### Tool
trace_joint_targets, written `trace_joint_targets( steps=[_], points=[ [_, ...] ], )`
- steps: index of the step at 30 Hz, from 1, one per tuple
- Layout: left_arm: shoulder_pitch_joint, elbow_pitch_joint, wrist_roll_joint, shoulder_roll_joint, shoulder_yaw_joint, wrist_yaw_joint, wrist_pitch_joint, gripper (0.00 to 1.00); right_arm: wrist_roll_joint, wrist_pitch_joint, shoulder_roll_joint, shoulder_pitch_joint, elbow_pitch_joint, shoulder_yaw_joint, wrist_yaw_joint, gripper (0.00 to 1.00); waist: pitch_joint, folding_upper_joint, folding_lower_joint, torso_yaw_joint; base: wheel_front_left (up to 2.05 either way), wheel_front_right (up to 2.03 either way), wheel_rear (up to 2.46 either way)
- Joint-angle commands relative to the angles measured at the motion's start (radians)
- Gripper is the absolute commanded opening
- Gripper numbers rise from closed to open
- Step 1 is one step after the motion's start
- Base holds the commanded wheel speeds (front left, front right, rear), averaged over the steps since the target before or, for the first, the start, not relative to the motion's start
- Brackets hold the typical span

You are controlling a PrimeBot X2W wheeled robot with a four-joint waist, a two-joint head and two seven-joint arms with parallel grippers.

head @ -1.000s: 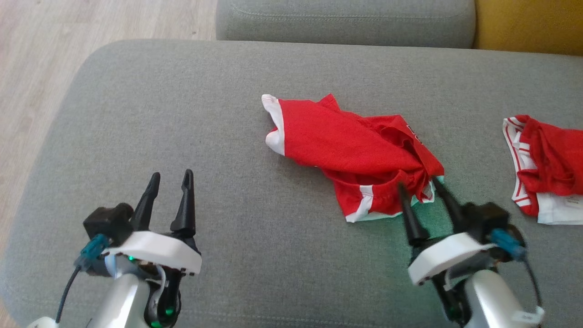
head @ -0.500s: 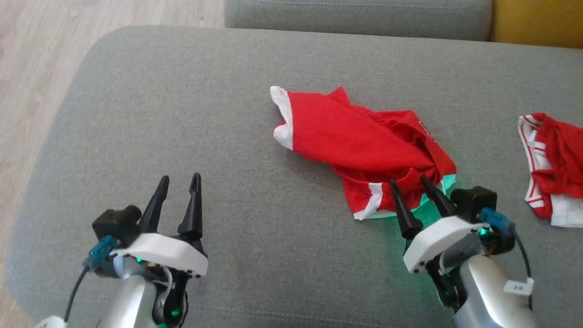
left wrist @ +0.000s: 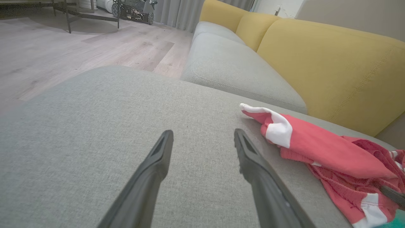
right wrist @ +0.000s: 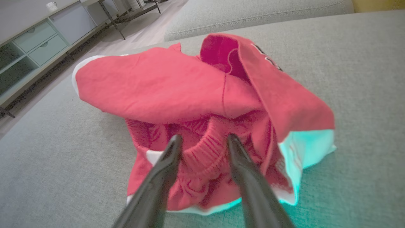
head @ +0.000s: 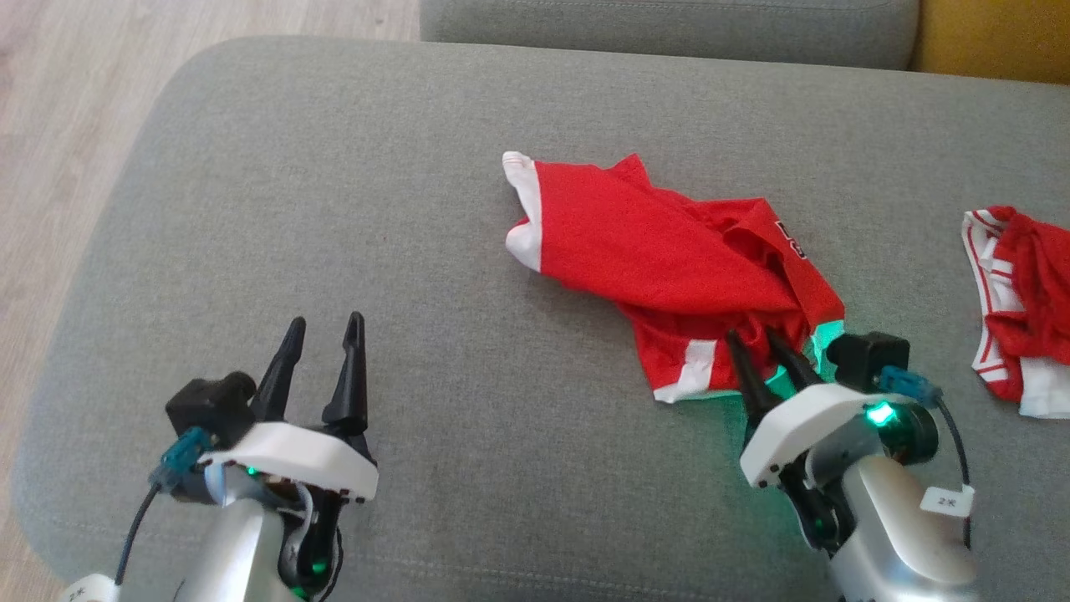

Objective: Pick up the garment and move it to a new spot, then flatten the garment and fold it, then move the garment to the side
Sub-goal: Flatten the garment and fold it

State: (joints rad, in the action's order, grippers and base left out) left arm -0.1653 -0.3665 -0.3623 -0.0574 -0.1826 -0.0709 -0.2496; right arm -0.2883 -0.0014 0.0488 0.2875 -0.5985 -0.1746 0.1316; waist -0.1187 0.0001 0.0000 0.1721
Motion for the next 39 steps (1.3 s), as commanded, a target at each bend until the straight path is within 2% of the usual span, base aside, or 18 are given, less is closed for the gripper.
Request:
trace_joint_targets(
  steps=[1, 8, 14, 19, 20, 22, 27, 31, 39],
  points=[
    [-0.052, 0.025, 0.009, -0.002, 0.036, -0.008, -0.012, 1.0, -0.015, -0.017, 0.001, 0.052, 0.023, -0.032, -0.001, 0.0, 0.001, -0.0001, 0.0, -0.004, 0.0, 0.0, 0.0],
    [-0.053, 0.019, 0.017, 0.003, 0.048, -0.014, -0.012, 1.0, -0.007, -0.065, 0.001, 0.102, 0.064, -0.045, -0.001, 0.0, 0.016, -0.0001, 0.0, -0.02, 0.0, 0.0, 0.0],
    [-0.044, 0.017, 0.023, 0.005, 0.061, -0.018, -0.012, 1.0, 0.072, -0.05, 0.003, 0.213, 0.184, -0.048, -0.001, 0.0, 0.043, -0.0001, 0.0, -0.035, 0.0, 0.0, 0.0],
    [-0.032, 0.014, 0.028, 0.006, 0.065, -0.02, -0.012, 1.0, 0.072, -0.017, 0.066, 0.331, 0.329, -0.093, -0.001, 0.0, 0.072, -0.0001, 0.0, -0.039, 0.0, 0.0, 0.0],
    [-0.026, 0.015, 0.028, 0.007, 0.067, -0.02, -0.012, 1.0, 0.053, -0.017, 0.097, 0.378, 0.383, -0.1, -0.001, 0.0, 0.083, -0.0001, 0.0, -0.039, 0.0, 0.0, 0.0],
    [-0.02, 0.015, 0.029, 0.007, 0.07, -0.019, -0.012, 1.0, 0.046, -0.018, 0.124, 0.419, 0.418, -0.088, -0.001, 0.0, 0.093, -0.0001, 0.0, -0.04, 0.0, 0.0, 0.0],
    [-0.002, 0.017, 0.025, 0.007, 0.07, -0.016, -0.012, 1.0, 0.038, 0.068, 0.17, 0.472, 0.404, -0.061, -0.001, 0.0, 0.117, -0.0001, 0.0, -0.043, 0.0, 0.0, 0.0],
    [0.009, 0.022, 0.023, 0.007, 0.073, -0.014, -0.012, 1.0, 0.084, 0.153, 0.19, 0.494, 0.359, -0.018, -0.001, 0.0, 0.129, -0.0001, 0.0, -0.044, 0.0, 0.0, 0.0],
    [0.018, 0.031, 0.016, 0.007, 0.068, -0.013, -0.012, 1.0, 0.178, 0.182, 0.201, 0.603, 0.278, 0.004, -0.001, 0.0, 0.127, -0.0001, 0.0, -0.045, 0.0, 0.0, 0.0]
  ],
)
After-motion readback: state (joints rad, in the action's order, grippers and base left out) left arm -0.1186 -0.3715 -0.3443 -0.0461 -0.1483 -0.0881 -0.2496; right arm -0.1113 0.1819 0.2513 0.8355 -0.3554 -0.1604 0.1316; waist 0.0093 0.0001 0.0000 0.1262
